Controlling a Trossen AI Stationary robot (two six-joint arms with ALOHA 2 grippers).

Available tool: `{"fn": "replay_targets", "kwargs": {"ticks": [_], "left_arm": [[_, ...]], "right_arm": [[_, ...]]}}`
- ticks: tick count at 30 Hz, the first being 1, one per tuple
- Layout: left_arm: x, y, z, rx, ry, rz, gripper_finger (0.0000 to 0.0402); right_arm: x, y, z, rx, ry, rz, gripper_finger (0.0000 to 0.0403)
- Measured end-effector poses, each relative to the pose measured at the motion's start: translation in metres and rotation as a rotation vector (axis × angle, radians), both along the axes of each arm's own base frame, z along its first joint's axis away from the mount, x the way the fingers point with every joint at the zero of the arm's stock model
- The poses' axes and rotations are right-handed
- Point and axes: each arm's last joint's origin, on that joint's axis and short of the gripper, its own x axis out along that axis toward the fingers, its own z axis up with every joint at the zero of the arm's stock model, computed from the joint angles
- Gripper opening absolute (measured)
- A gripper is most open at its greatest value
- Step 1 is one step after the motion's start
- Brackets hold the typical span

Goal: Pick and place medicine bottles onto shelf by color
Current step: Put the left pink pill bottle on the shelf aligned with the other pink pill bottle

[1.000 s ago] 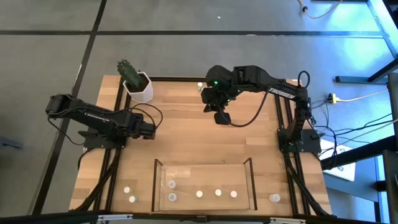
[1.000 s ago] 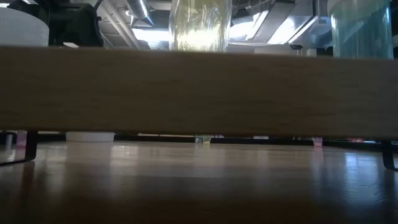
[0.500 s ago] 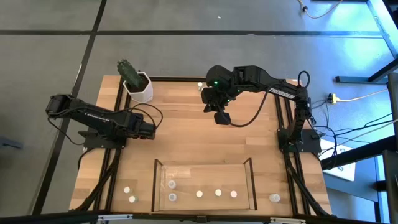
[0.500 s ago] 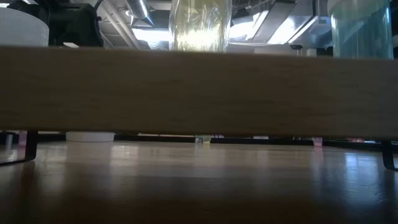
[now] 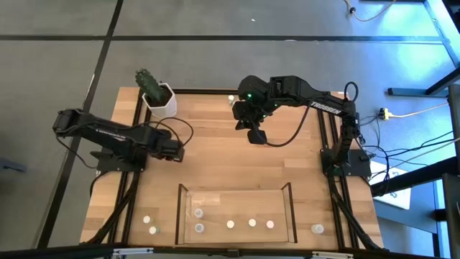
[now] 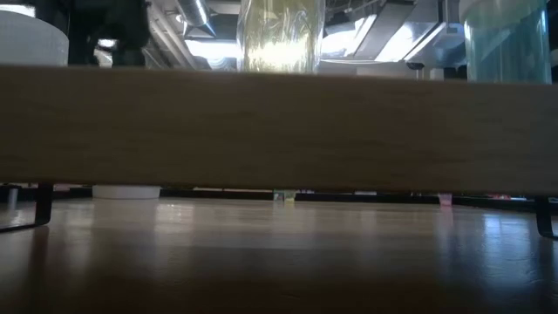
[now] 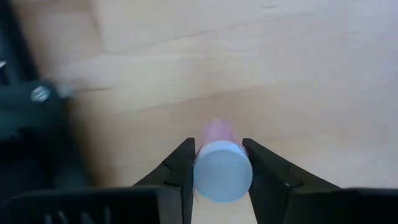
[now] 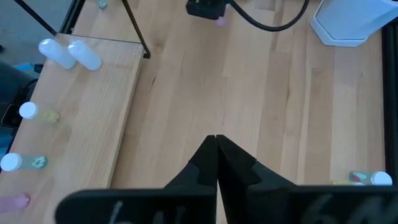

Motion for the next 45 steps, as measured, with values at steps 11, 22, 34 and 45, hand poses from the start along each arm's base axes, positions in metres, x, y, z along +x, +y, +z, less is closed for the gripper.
{"fn": "replay_targets", "kwargs": {"ticks": [11,22,34,45], "left_arm": [[0.023,0.009,0.051,0.055,-0.144,-0.27,0.0102],[0.08,0.037,0.076,0.129,-0.102,-0.549,0.0102],[0.168,0.063,0.049,0.137,-0.039,-0.845,0.0102],[0.204,0.068,0.015,0.137,-0.009,-0.953,0.0102]], "right_arm": [[-0.005,0.001,-0.003,-0.02,0.041,0.096,0.0004],[-0.021,0.003,0.011,0.009,0.02,0.085,0.0004],[-0.038,0.003,0.024,0.038,0.015,0.038,0.0004],[-0.052,0.006,0.039,0.046,-0.048,0.021,0.0004]]}}
